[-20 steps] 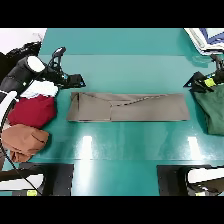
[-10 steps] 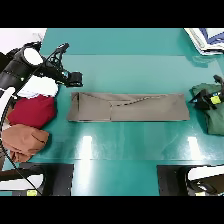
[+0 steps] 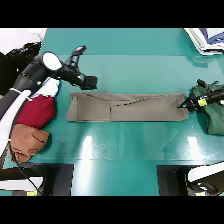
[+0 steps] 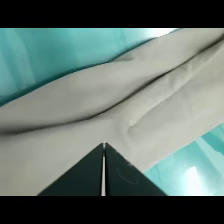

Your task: Fold the shirts.

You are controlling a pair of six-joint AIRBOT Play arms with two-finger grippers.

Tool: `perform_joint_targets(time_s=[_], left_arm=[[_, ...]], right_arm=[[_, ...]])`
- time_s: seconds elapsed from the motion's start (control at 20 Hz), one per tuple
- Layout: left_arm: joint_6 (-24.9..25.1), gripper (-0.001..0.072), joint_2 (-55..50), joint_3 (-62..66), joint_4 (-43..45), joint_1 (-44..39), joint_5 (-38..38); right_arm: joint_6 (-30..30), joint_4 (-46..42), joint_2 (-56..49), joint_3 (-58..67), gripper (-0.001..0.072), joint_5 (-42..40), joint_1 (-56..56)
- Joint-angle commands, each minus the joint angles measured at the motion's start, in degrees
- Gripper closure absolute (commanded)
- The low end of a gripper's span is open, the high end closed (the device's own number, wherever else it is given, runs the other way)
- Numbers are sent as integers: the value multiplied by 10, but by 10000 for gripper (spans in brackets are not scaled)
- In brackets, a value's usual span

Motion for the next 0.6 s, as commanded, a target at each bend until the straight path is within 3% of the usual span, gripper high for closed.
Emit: perform_joint_targets(time_s=[0.0,0.35,0.55], left_arm=[[-7,681,-56,24,-26,-47,24],[-7,681,-236,182,-71,-136,23],[-9,681,-292,233,-85,-163,16]], right_arm=[[-8,5,17,0,695,1,12],[44,125,188,1,695,2,58],[78,134,232,73,695,5,139]])
